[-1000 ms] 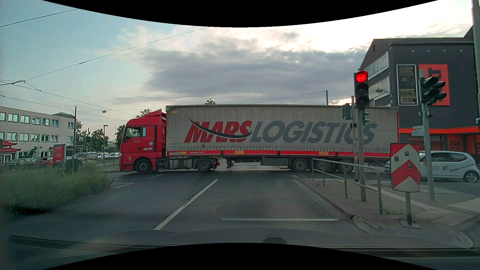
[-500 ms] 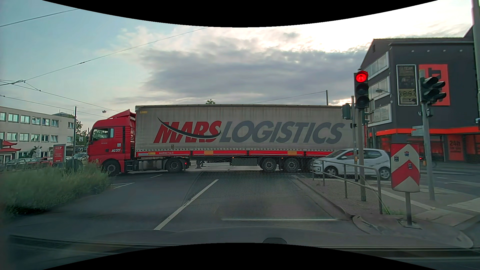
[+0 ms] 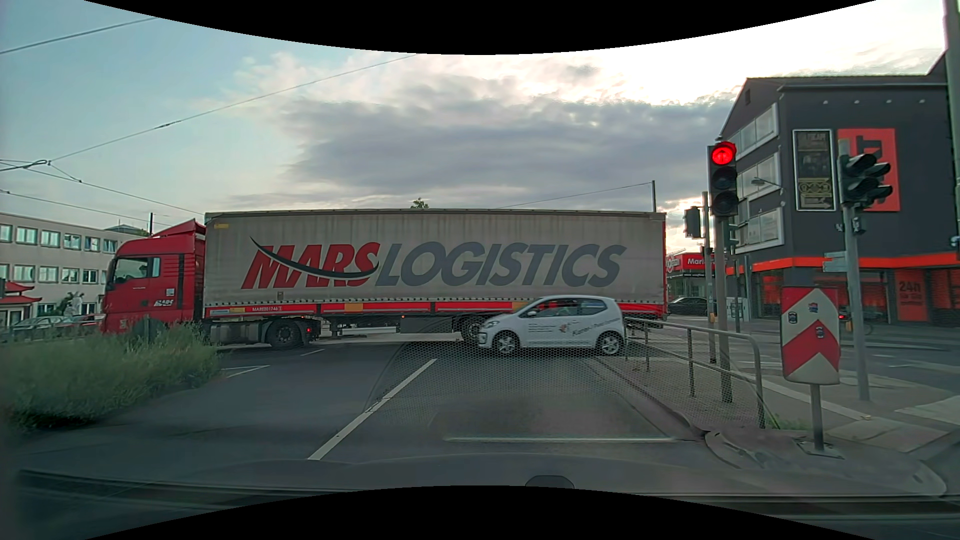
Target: Follow the waypoints while adhering to traffic rules and regulations
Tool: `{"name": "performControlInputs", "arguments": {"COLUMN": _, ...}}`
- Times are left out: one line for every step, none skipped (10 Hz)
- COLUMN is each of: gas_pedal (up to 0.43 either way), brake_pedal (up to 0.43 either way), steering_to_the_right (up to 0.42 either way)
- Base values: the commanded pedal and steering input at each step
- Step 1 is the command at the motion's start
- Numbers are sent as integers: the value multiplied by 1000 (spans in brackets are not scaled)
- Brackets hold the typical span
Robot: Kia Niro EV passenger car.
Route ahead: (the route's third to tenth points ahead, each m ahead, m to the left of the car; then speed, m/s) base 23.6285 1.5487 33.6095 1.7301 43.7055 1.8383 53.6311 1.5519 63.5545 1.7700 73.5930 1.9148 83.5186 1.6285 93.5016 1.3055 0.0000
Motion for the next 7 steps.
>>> {"name": "performControlInputs", "arguments": {"gas_pedal": 0, "brake_pedal": 268, "steering_to_the_right": -4}}
{"name": "performControlInputs", "arguments": {"gas_pedal": 0, "brake_pedal": 262, "steering_to_the_right": -4}}
{"name": "performControlInputs", "arguments": {"gas_pedal": 0, "brake_pedal": 268, "steering_to_the_right": -4}}
{"name": "performControlInputs", "arguments": {"gas_pedal": 0, "brake_pedal": 268, "steering_to_the_right": -4}}
{"name": "performControlInputs", "arguments": {"gas_pedal": 0, "brake_pedal": 268, "steering_to_the_right": -4}}
{"name": "performControlInputs", "arguments": {"gas_pedal": 0, "brake_pedal": 268, "steering_to_the_right": -4}}
{"name": "performControlInputs", "arguments": {"gas_pedal": 0, "brake_pedal": 268, "steering_to_the_right": -4}}
